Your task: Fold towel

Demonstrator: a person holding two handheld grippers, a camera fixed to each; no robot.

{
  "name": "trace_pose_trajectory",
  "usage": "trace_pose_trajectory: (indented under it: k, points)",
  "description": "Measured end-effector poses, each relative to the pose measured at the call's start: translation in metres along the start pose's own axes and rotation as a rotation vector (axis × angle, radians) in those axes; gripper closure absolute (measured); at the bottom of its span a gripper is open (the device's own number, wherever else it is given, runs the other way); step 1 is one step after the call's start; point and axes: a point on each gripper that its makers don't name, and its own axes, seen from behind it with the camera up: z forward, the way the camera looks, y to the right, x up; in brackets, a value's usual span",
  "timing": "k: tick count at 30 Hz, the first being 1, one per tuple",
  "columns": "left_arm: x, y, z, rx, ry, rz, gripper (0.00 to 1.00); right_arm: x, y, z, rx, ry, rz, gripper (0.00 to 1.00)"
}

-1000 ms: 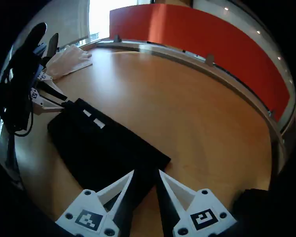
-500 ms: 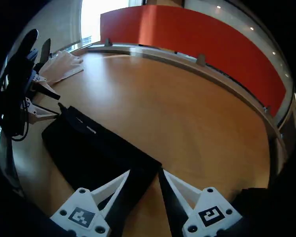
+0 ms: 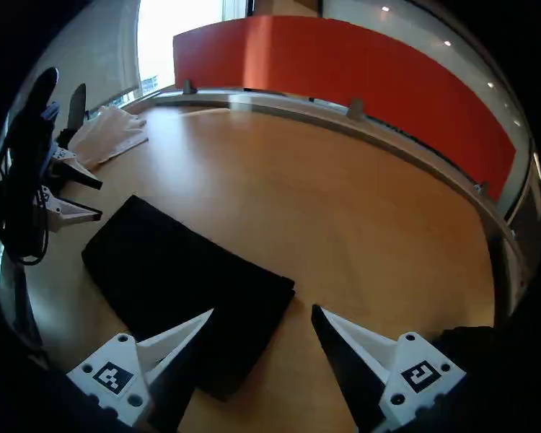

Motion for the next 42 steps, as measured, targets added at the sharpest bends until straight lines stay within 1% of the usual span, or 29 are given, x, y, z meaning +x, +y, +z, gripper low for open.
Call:
trace_pose_trajectory:
  k: [6,16,25,29,35,42]
  points:
    - [-0.013,0.002,-0.015,0.007,0.002,-0.016,0.08,-0.009,-0.009,-0.014,0.006,0.010,0.011,0.05]
    - [-0.035,0.007,-0.047,0.026,0.024,-0.071,0.08,-0.032,-0.027,-0.040,0.013,0.012,0.019,0.05]
    - [-0.061,0.015,-0.070,0.032,0.022,-0.134,0.08,-0.051,-0.038,-0.058,0.020,0.014,0.036,0.05]
    - [-0.073,0.016,-0.076,0.044,0.014,-0.155,0.08,-0.055,-0.039,-0.063,0.019,0.015,0.044,0.05]
    - [-0.084,0.017,-0.081,0.053,0.010,-0.180,0.08,-0.057,-0.038,-0.065,0.022,0.014,0.044,0.05]
    - [-0.087,0.011,-0.088,0.082,0.028,-0.200,0.08,-0.059,-0.039,-0.060,0.047,0.001,0.007,0.05]
